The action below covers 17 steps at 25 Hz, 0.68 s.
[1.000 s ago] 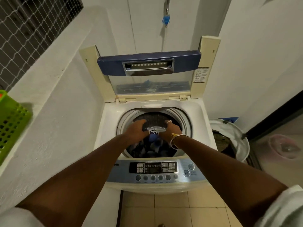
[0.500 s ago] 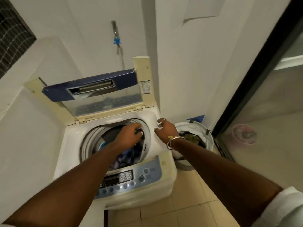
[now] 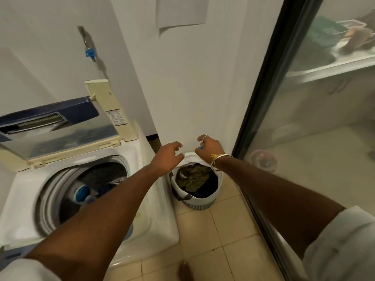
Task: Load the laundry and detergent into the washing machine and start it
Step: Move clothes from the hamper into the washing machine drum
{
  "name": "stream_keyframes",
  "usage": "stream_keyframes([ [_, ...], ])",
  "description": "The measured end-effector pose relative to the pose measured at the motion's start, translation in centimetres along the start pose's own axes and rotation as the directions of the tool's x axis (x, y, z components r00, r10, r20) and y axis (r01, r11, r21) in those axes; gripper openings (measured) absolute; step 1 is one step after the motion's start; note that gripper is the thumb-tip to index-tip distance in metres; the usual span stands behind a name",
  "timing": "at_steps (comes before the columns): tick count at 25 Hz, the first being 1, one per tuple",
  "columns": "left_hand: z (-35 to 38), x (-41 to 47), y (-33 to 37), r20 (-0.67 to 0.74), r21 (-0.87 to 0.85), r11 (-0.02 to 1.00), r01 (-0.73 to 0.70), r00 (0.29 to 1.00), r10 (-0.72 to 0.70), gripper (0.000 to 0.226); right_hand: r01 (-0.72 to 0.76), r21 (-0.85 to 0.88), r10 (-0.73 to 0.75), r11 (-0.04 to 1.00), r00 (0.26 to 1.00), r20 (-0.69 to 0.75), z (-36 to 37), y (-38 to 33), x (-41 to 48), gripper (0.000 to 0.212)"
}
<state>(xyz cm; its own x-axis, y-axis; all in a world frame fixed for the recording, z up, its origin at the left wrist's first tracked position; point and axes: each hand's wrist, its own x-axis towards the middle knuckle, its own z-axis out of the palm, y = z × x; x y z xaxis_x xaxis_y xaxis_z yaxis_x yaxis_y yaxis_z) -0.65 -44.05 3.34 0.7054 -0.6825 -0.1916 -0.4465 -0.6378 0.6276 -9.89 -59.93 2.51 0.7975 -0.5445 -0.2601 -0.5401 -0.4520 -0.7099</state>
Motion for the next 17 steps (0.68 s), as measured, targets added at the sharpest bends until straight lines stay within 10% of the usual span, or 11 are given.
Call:
stream_keyframes([
  [17,15.6,22.5,-16.5,0.39,0.048,0.953,0.299,0.873,-0.293,0.038,-0.213,-0.244,0.291,0.946,0.891,0.35,13.8,19.1,22.3,0.047],
])
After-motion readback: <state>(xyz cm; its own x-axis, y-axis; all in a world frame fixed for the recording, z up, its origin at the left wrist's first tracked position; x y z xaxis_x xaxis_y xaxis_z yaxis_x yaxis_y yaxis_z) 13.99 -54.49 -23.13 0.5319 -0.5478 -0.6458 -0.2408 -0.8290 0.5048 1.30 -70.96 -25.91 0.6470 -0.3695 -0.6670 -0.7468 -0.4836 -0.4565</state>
